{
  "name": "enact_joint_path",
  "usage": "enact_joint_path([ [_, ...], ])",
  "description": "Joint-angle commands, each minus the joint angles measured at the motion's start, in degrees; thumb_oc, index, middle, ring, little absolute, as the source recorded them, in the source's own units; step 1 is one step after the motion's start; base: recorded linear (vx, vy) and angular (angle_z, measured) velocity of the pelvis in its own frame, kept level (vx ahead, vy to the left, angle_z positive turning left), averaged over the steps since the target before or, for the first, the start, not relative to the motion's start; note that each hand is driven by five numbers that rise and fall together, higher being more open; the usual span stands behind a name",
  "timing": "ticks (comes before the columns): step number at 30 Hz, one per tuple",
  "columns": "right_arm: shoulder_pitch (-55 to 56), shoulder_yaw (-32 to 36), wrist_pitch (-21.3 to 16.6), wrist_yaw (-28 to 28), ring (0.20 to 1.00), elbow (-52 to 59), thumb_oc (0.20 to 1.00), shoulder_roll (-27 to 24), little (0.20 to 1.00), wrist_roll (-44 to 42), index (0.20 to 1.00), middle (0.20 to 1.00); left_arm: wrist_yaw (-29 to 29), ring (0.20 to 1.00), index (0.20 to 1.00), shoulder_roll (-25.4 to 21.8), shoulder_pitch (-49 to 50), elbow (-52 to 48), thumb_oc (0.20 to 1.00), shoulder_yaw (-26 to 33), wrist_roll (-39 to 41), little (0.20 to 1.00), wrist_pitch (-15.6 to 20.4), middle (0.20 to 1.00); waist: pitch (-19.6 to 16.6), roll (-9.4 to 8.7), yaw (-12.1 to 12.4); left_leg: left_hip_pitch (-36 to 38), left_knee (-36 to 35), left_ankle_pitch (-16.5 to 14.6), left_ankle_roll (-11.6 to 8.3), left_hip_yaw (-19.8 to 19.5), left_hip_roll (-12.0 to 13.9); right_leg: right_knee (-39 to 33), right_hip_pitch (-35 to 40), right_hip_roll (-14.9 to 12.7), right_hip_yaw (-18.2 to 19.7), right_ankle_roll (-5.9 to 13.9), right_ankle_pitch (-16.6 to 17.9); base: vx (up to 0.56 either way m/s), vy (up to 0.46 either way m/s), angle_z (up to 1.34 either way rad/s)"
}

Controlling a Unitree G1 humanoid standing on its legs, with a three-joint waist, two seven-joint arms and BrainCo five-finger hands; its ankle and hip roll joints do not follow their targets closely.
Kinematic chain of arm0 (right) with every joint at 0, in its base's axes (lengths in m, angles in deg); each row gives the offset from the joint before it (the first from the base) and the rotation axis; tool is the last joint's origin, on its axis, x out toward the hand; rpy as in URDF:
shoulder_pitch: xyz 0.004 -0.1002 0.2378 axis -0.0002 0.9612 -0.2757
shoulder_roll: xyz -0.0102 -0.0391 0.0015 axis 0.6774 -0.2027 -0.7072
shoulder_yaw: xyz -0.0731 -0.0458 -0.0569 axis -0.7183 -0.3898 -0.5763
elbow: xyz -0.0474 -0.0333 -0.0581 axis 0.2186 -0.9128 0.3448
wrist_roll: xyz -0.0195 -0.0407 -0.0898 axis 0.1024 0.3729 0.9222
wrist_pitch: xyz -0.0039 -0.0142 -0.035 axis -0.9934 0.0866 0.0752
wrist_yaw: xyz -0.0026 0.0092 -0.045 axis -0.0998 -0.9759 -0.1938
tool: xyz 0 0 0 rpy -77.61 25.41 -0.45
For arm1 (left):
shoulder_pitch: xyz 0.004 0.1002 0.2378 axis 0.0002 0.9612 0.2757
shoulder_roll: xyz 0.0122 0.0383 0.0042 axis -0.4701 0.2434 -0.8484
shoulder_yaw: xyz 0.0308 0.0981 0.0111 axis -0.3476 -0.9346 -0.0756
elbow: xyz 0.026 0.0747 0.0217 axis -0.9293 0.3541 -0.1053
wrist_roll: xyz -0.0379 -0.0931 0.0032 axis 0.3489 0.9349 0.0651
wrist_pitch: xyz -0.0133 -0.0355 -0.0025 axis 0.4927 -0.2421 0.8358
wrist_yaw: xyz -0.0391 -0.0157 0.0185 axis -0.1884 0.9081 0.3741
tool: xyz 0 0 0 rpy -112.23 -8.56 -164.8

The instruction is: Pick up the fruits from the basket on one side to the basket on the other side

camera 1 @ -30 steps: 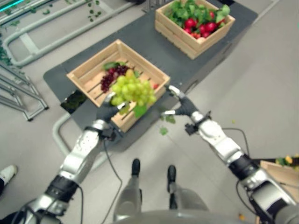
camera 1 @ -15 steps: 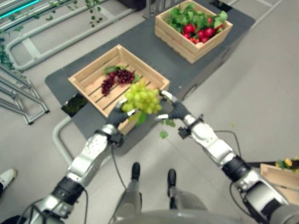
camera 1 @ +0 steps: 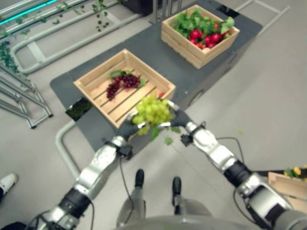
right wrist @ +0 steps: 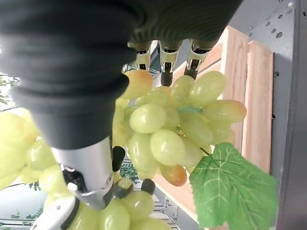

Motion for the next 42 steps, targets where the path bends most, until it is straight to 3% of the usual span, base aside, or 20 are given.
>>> enact_joint_path([
  [1,-2.83,-1.53,-2.53,0.3,1.0,1.05,1.0,3.25,1.0,-0.27,1.0,1.0,2.26,0.2,0.2,0.87,-2.01,-1.88,0.2,-0.44,2.65,0.2,2.78,0.2,-2.08,-3.1,1.02,3.55,0.0,-7.42,4.78,-1.38,-3.82,0.8,-2.06,-1.8,0.99,4.81,-0.14,0.0,0.0,0.0],
  [20,-5.44,-5.53,-2.81,1.65,1.0,-4.23,1.0,9.01,1.0,-3.67,1.0,1.0,1.56,0.2,0.2,4.14,-5.92,-2.06,0.2,-8.05,6.46,0.2,2.48,0.2,-2.14,-3.12,1.37,3.64,0.0,-7.71,4.87,-1.69,-3.9,0.75,-1.86,-1.85,0.97,4.79,-0.34,0.0,0.0,0.0],
  [21,-5.27,-5.79,-2.69,1.53,0.407,-4.27,0.407,9.12,0.407,-3.87,0.407,0.407,1.52,0.2,0.2,4.29,-6.2,-2.01,0.2,-8.62,6.5,0.2,2.36,0.2,-2.21,-3.21,1.4,3.7,0.0,-7.75,4.85,-1.79,-3.84,0.74,-1.76,-1.87,0.85,4.78,-0.37,0.0,0.0,0.0],
  [22,-5.27,-5.78,-2.69,1.53,0.2,-4.28,0.2,9.11,0.2,-3.87,0.2,0.2,1.53,0.2,0.2,4.3,-6.21,-1.99,0.2,-8.64,6.5,0.2,2.37,0.2,-2.2,-3.2,1.39,3.7,0.0,-7.75,4.85,-1.8,-3.84,0.74,-1.74,-1.87,0.83,4.78,-0.37,0.0,0.0,0.0],
  [30,-4.66,-5.25,-2.9,2.33,0.2,-5.33,0.2,9.5,0.2,-5.09,0.2,0.2,1.34,0.2,0.2,4.64,-7.0,-2.54,0.2,-9.79,6.63,0.2,2.43,0.2,-2.45,-3.41,1.4,4.08,0.0,-8.02,4.77,-2.01,-3.71,0.73,-1.36,-1.67,0.86,4.7,-0.66,0.0,0.0,0.0],
  [33,-4.07,-4.85,-2.98,2.47,0.2,-5.77,0.2,9.55,0.2,-5.75,0.2,0.2,1.64,0.884,0.884,4.63,-6.87,-2.67,0.884,-9.88,6.55,0.884,2.3,0.884,-2.66,-3.52,1.41,4.35,0.0,-8.11,4.69,-2.07,-3.66,0.7,-1.13,-1.57,0.76,4.66,-0.78,0.0,0.0,0.0],
  [34,-3.81,-4.65,-3.07,2.6,0.2,-5.85,0.2,9.47,0.2,-6.07,0.2,0.2,1.67,1.0,1.0,4.43,-6.84,-2.87,1.0,-9.79,6.45,1.0,2.32,1.0,-2.75,-3.51,1.41,4.44,0.0,-8.14,4.66,-2.08,-3.64,0.71,-1.05,-1.55,0.73,4.66,-0.82,0.0,0.0,0.0],
  [42,-1.98,-3.22,-3.06,2.75,0.2,-7.07,0.2,9.31,0.2,-7.83,0.2,0.2,1.78,1.0,1.0,3.7,-6.01,-3.8,1.0,-9.06,6.24,1.0,2.28,1.0,-3.31,-3.51,1.41,4.97,0.0,-8.29,4.45,-2.22,-3.41,0.69,-0.36,-1.32,0.45,4.46,-1.16,0.0,0.0,0.0],
])
